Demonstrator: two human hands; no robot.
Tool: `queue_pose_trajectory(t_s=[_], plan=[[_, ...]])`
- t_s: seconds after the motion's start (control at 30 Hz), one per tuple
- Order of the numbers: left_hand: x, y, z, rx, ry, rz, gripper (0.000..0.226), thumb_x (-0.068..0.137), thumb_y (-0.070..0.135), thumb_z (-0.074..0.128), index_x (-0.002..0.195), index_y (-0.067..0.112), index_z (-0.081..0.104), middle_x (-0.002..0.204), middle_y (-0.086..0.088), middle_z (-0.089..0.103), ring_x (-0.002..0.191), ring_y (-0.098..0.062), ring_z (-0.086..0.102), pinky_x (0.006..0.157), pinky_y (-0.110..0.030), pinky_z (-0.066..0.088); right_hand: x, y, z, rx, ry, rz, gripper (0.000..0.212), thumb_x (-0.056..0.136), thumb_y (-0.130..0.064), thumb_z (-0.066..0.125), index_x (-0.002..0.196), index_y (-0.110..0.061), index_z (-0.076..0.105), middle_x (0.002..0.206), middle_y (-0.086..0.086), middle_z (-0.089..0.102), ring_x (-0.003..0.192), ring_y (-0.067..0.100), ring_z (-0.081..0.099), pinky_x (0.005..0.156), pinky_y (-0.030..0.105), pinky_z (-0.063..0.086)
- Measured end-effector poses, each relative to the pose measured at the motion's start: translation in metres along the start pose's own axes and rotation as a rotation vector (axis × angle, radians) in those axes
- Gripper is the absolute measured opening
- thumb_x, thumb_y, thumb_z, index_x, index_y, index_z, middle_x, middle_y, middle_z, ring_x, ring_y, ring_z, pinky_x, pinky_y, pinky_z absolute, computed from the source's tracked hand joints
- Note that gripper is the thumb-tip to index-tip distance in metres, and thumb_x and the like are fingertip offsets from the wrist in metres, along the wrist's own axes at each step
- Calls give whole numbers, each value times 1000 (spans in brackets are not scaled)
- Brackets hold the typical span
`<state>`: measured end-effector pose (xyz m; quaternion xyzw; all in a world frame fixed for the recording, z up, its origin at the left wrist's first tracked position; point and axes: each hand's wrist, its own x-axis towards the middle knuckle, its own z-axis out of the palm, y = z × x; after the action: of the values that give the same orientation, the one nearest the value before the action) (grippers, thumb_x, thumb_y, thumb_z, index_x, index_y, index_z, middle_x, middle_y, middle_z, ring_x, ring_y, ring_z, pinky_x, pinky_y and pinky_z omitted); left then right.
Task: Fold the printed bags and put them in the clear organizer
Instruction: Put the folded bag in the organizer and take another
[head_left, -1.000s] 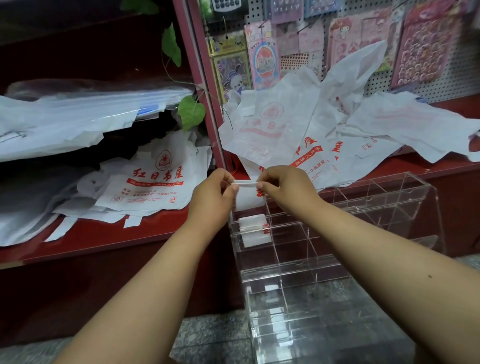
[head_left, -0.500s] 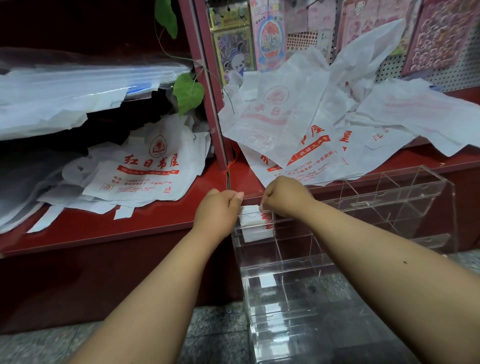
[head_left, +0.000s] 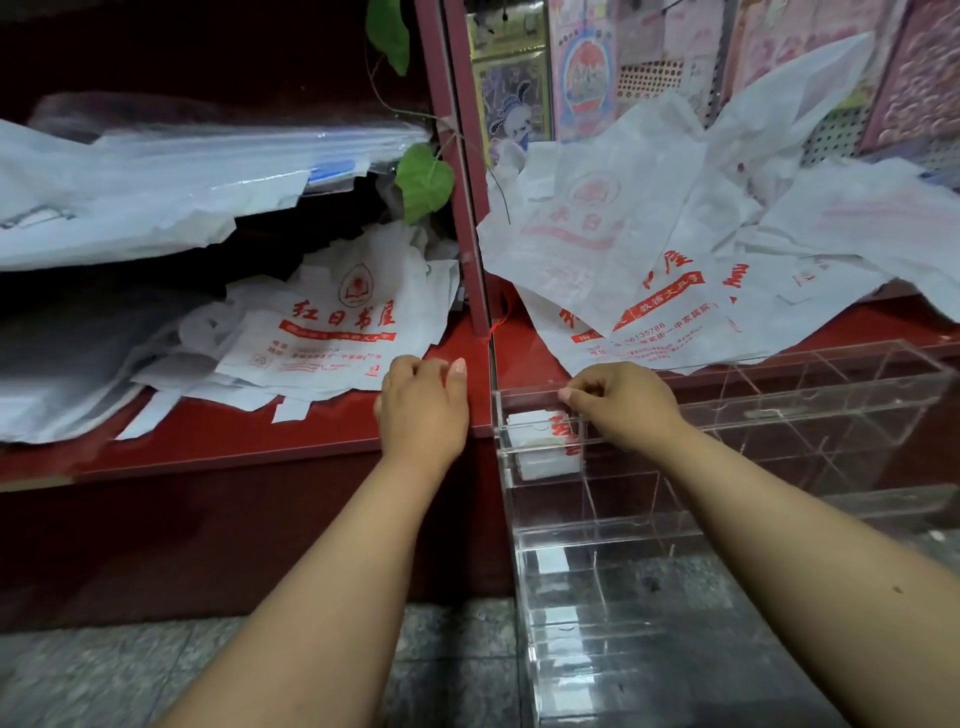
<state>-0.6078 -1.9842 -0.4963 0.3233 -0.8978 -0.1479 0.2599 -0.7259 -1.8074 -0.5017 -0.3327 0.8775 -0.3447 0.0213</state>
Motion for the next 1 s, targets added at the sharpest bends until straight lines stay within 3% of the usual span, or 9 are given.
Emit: queue_pose_trajectory(t_s=[0.1,0.17,0.27,0.33,0.43,0.6,0.73,0.9,1.0], plan=[[11,-27,-9,217,-178,-64,59,101,55,23,149,24,37,162,-12,13,151,-25,2,119,-50,-2,-2,1,-2,32,8,-25,16,91,-37,60,78,-30,65,81,-10,65,80,11,59,70,27,43],[17,-44,-11,320,-332,-98,63,99,60,16,152,27,29,164,-6,10,151,-23,-1,117,-54,-6,-1,2,-1,31,8,-21,17,92,-36,60,79,-27,66,78,-11,63,77,11,58,67,26,41],[24,-57,-14,241,-312,-79,52,102,50,29,124,15,61,135,-12,56,131,-30,46,114,-51,25,0,3,1,-2,23,-13,19,91,-37,59,75,-28,65,71,-14,61,71,9,56,60,23,36],[24,-57,-18,94,-168,-30,33,100,32,48,96,8,71,104,-16,70,105,-35,61,92,-39,45,0,3,3,-29,31,-9,19,91,-38,59,74,-30,63,69,-13,60,70,9,55,58,23,34],[18,-54,-22,-97,-33,-93,14,89,13,65,97,9,76,101,-9,74,102,-30,63,85,-30,45,-1,2,3,-33,37,0,16,92,-38,59,80,-29,66,70,-13,60,70,9,55,59,24,35],[21,-50,-23,-345,-16,-193,35,87,11,70,121,11,63,85,-3,64,90,-24,61,79,-26,40,-1,3,3,-13,50,-3,15,91,-37,59,80,-29,66,68,-16,59,67,4,53,57,21,34],[24,-50,-22,-368,-31,-184,12,91,21,66,92,10,72,94,-6,71,93,-25,63,84,-30,47,-3,3,3,14,48,2,17,90,-35,61,77,-28,67,69,-11,63,68,8,56,60,23,39],[17,-10,-34,-926,-145,-382,27,96,14,60,71,8,53,49,-3,62,50,-20,63,66,-35,54,-19,-21,-8,395,204,17,10,89,-25,65,79,-22,68,73,-10,64,70,3,56,68,24,44],[9,25,-43,-1317,-318,-533,15,99,7,53,87,-3,52,60,-17,66,57,-23,71,61,-32,61,-46,-46,0,524,95,21,9,83,-26,72,88,-20,67,64,-9,57,58,0,51,59,16,42]])
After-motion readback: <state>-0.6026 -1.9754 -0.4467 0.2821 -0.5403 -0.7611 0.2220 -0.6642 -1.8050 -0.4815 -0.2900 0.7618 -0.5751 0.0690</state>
